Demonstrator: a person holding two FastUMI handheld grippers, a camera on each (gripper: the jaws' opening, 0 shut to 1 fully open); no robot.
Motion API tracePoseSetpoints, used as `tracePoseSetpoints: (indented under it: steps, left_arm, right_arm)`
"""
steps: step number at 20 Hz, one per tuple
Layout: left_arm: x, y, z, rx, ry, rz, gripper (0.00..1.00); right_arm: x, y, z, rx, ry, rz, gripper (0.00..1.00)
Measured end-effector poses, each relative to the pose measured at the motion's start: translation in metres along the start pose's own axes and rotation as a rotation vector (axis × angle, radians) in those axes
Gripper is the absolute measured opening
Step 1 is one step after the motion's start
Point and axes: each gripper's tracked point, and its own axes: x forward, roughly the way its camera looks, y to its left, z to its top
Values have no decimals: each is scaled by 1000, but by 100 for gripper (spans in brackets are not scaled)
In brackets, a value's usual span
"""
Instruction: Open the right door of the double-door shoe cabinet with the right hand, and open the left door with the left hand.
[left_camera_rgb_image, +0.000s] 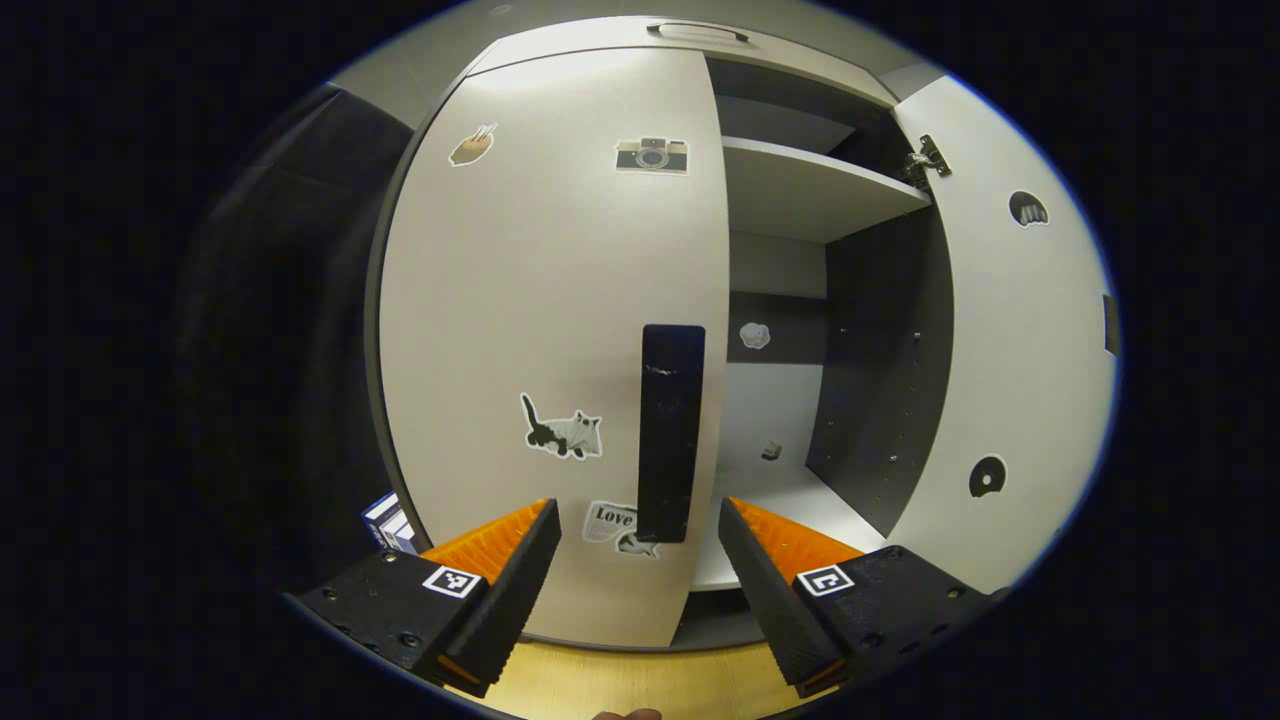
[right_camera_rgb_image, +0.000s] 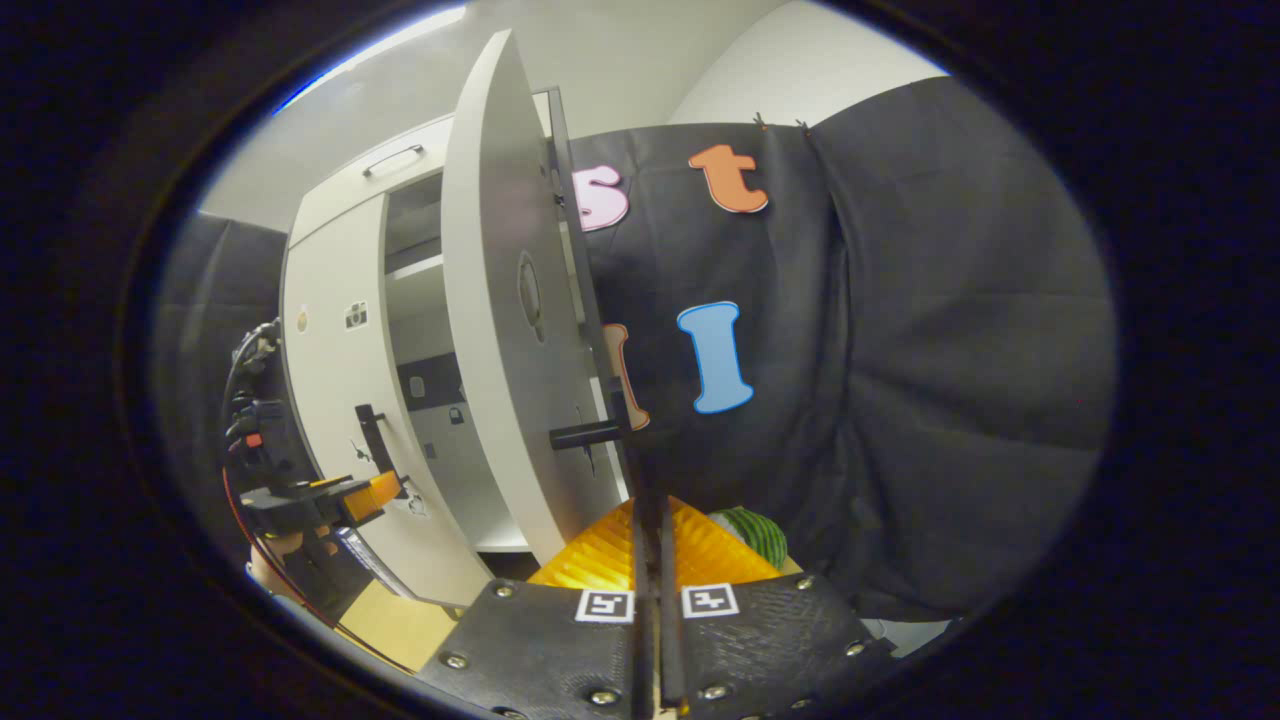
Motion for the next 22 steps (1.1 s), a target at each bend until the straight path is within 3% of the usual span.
tracePoseSetpoints:
  steps: [9,13,15,16,17,22]
  left_arm:
    - [42,-3,1,8,4,6,95]
    - [41,-12,4,1,-19,-22,80]
    - [42,-16,2,-13,-20,-35,60]
    - [41,-15,3,-8,-20,-29,42]
    - [41,-15,2,1,-13,-26,36]
    - [37,-13,1,-26,-6,-37,27]
  right_arm:
    - [2,-1,1,-9,-2,12,4]
    - [2,-1,1,-12,0,13,4]
    - [2,-1,1,-16,3,12,4]
    - [2,-2,2,-17,4,12,4]
    - [2,-2,1,-19,4,10,4]
    - [5,-2,2,-27,8,8,3]
